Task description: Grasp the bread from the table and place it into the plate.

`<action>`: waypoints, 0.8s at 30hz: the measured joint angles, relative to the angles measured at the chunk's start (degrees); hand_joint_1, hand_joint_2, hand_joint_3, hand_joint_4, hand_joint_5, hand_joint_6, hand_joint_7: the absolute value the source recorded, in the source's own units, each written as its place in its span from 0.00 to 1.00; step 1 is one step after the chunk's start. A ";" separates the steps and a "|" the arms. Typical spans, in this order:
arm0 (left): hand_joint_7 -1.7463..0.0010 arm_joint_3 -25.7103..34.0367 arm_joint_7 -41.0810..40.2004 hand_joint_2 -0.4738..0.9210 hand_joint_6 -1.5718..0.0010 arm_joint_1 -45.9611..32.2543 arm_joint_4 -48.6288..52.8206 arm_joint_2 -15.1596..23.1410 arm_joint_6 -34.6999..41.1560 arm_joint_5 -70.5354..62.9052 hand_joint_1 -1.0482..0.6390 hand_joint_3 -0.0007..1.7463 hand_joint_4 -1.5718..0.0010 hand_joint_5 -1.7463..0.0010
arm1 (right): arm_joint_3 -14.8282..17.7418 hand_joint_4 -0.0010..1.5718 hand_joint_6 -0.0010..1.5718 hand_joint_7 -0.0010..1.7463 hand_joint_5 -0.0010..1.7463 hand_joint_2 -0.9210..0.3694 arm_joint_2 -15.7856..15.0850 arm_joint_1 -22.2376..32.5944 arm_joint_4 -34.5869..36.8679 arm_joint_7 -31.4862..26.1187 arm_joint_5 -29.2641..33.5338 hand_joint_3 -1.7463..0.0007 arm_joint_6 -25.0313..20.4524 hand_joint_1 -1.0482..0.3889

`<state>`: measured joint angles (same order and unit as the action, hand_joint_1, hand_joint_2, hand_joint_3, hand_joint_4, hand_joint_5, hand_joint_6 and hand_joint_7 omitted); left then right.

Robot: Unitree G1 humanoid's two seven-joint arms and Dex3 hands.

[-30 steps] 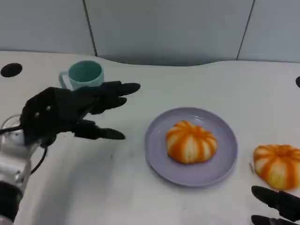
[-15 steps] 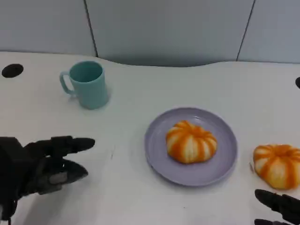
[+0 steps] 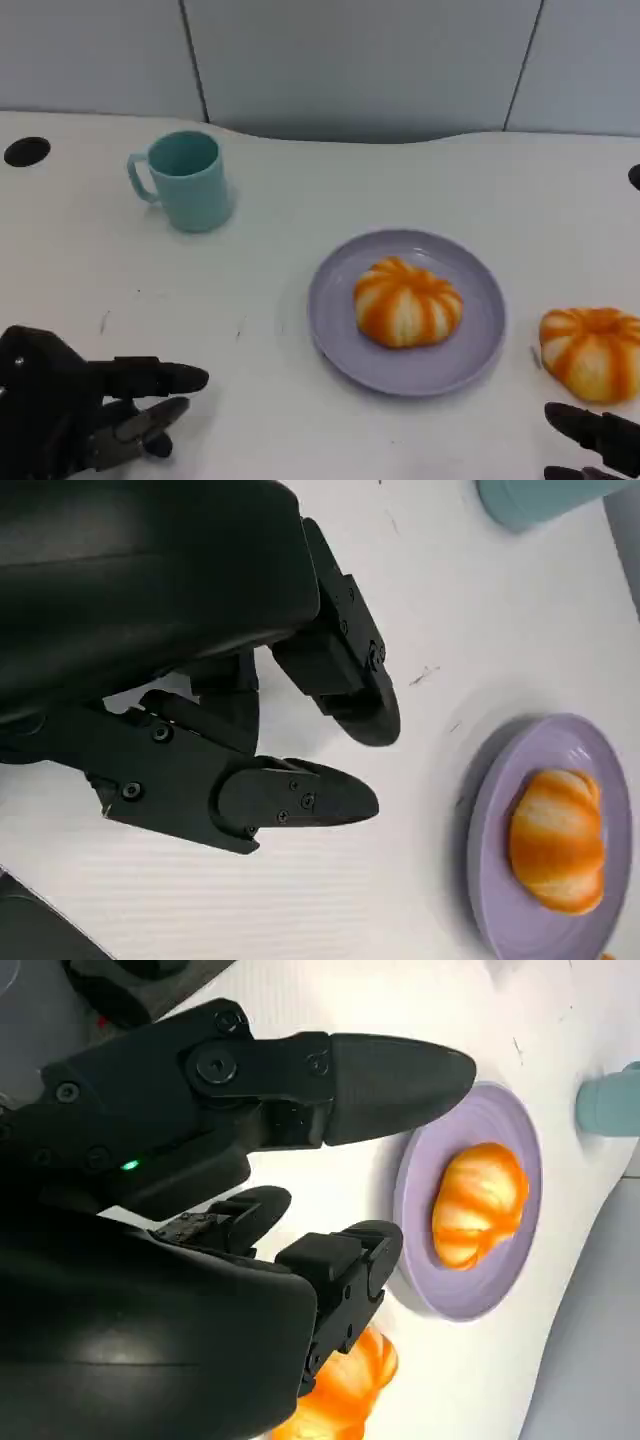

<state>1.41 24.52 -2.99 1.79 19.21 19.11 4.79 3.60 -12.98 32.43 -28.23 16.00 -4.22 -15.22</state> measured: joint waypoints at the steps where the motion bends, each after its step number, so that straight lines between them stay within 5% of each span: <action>1: 0.56 -0.37 -0.03 1.00 0.56 0.14 0.09 0.00 -0.06 -0.40 0.32 0.26 0.70 0.04 | 0.10 0.42 0.31 0.00 0.01 0.00 -0.06 -0.12 0.28 0.03 0.00 0.73 0.02 0.38; 16: 0.41 -1.89 -2.06 1.00 0.61 2.70 4.02 -0.35 -4.02 -4.23 0.32 0.27 0.67 0.08 | 1.54 0.41 0.31 0.00 0.00 0.00 -0.91 -2.05 3.11 0.73 -0.09 0.73 0.75 0.37; 24: 0.42 -1.99 -2.05 1.00 0.61 2.88 4.14 -0.47 -4.28 -4.27 0.32 0.25 0.67 0.07 | 1.78 0.42 0.31 0.00 0.01 0.00 -0.97 -2.47 3.14 0.89 -0.06 0.73 0.72 0.37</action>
<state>-0.59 22.47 -0.11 5.92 18.74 14.84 0.51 5.38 -13.95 29.96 -25.10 16.89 -4.28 -14.49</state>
